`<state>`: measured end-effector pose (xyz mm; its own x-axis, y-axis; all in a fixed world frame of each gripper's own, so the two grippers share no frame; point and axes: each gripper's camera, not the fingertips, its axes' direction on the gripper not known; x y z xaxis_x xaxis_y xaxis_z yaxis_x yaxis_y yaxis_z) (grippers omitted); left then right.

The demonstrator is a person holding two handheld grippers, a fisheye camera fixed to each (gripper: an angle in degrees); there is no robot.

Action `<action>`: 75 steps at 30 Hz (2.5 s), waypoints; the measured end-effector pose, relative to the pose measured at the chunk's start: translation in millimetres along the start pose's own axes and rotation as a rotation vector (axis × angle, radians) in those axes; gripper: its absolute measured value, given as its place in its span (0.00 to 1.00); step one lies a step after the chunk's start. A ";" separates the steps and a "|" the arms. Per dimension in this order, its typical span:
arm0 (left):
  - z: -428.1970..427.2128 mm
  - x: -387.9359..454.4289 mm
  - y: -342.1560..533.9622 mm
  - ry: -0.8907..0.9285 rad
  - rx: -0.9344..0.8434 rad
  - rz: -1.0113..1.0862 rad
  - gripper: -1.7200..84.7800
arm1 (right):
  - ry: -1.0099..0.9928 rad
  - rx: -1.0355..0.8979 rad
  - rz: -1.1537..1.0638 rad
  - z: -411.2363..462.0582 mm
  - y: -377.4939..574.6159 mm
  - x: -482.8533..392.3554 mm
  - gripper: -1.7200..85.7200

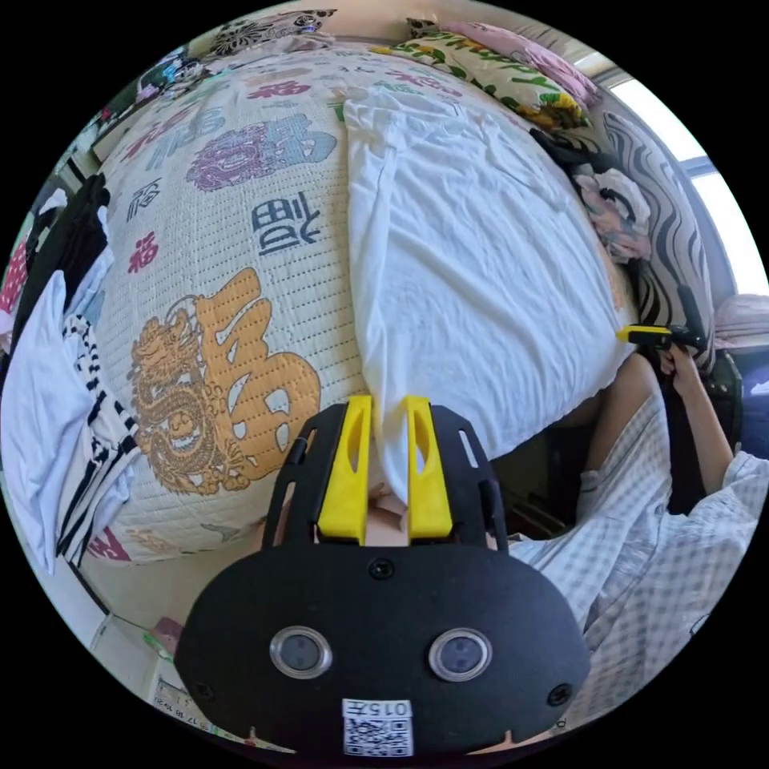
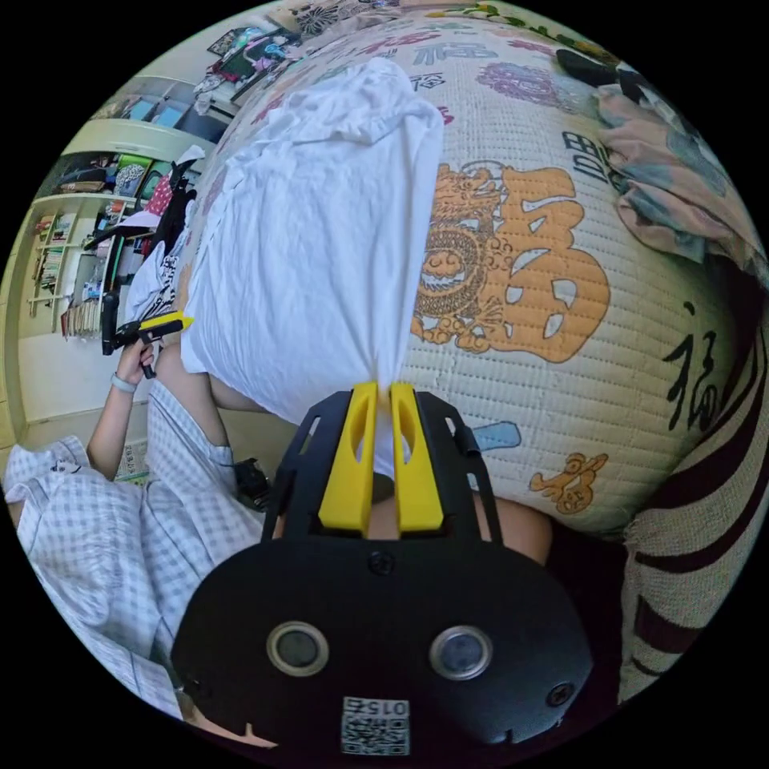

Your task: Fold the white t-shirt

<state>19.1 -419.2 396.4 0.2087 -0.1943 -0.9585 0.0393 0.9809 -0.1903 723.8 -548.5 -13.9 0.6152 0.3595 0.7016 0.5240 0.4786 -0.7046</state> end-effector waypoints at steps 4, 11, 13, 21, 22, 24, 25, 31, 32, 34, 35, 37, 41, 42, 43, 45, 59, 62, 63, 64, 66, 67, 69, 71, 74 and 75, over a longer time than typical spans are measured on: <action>-10.7 -12.9 -7.5 -0.020 -0.119 0.025 0.09 | -0.023 -0.041 0.018 -7.5 -7.1 4.6 0.04; -120.5 -24.0 -33.7 -0.178 0.172 0.102 0.11 | 0.219 0.241 -0.227 -78.8 -49.5 -34.7 0.09; -136.6 -19.0 -62.7 -0.188 0.235 0.146 0.12 | 0.208 0.281 -0.301 -84.3 -77.6 -44.3 0.10; -102.2 -47.3 -201.4 -0.043 0.186 0.173 0.14 | 0.278 0.026 -0.456 -16.4 -222.9 -51.5 0.12; -92.3 -57.0 -212.3 -0.060 0.159 0.154 0.13 | 0.284 0.005 -0.453 -10.6 -229.5 -48.1 0.12; -80.0 -67.3 -222.1 -0.077 0.111 0.166 0.09 | 0.292 -0.055 -0.438 5.9 -246.7 -34.1 0.08; -77.4 -75.1 -223.4 -0.090 0.096 0.162 0.06 | 0.289 -0.051 -0.440 5.9 -248.0 -31.2 0.07; -149.1 -184.7 -144.0 0.049 0.487 -0.120 0.03 | 0.039 0.187 -0.269 -53.3 -243.5 49.6 0.04; -157.5 -221.8 -113.6 0.086 0.576 -0.260 0.03 | 0.006 0.290 -0.157 -72.6 -235.9 81.1 0.04; -150.9 -275.1 -67.6 0.160 0.664 -0.493 0.04 | 0.031 0.440 0.076 -93.3 -218.0 133.5 0.05; -138.7 -303.9 -42.2 0.225 0.664 -0.629 0.06 | 0.032 0.480 0.243 -98.8 -205.1 166.3 0.07; -125.3 -329.5 -10.8 0.321 0.684 -0.746 0.09 | -0.033 0.522 0.410 -101.8 -185.6 200.1 0.10; -134.3 -325.7 9.2 0.212 0.682 -0.651 0.11 | -0.052 0.559 0.289 -98.6 -169.7 200.7 0.11; -135.2 -323.2 5.4 0.203 0.660 -0.618 0.12 | -0.048 0.490 0.223 -90.1 -174.5 193.9 0.12; -133.6 -318.6 -4.6 0.210 0.595 -0.558 0.13 | -0.053 0.451 0.191 -84.3 -176.8 189.9 0.13; -122.8 -309.9 -20.4 0.258 0.456 -0.462 0.15 | -0.080 0.306 0.076 -55.7 -178.2 170.7 0.13; -78.8 -184.9 133.0 0.097 -0.071 -0.152 0.15 | -0.077 -0.053 0.077 56.1 16.9 135.4 0.14; -61.4 -165.0 142.1 0.146 -0.141 -0.140 0.16 | -0.123 -0.082 0.079 80.9 22.9 130.3 0.13; -55.3 -160.2 142.8 0.152 -0.169 -0.126 0.17 | -0.086 -0.081 0.090 89.4 23.5 128.8 0.12; -42.8 -151.3 145.2 0.119 -0.203 -0.102 0.15 | -0.060 -0.081 0.100 92.2 24.1 128.6 0.11; -33.7 -143.5 152.3 0.006 -0.170 -0.116 0.12 | -0.030 -0.085 0.116 99.0 28.8 128.9 0.08; -29.4 -140.5 155.2 -0.010 -0.168 -0.105 0.10 | -0.034 -0.082 0.120 100.4 30.9 129.3 0.08; -24.6 -140.9 161.1 0.015 -0.164 -0.124 0.07 | -0.107 -0.098 0.108 107.4 40.3 129.8 0.04; -18.5 -141.3 175.7 0.123 -0.145 -0.145 0.03 | -0.116 -0.105 0.107 113.0 49.4 127.7 0.03; -15.7 -134.2 200.7 0.126 -0.088 -0.159 0.02 | -0.108 -0.068 0.092 114.6 67.4 120.8 0.02; -13.9 -132.2 205.0 0.126 -0.084 -0.157 0.02 | -0.112 -0.050 0.091 115.3 74.7 118.8 0.02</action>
<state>-14.1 -192.5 481.1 0.0829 -0.3490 -0.9334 -0.0209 0.9358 -0.3518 768.1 -377.7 29.1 0.5936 0.4881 0.6398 0.4994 0.4000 -0.7685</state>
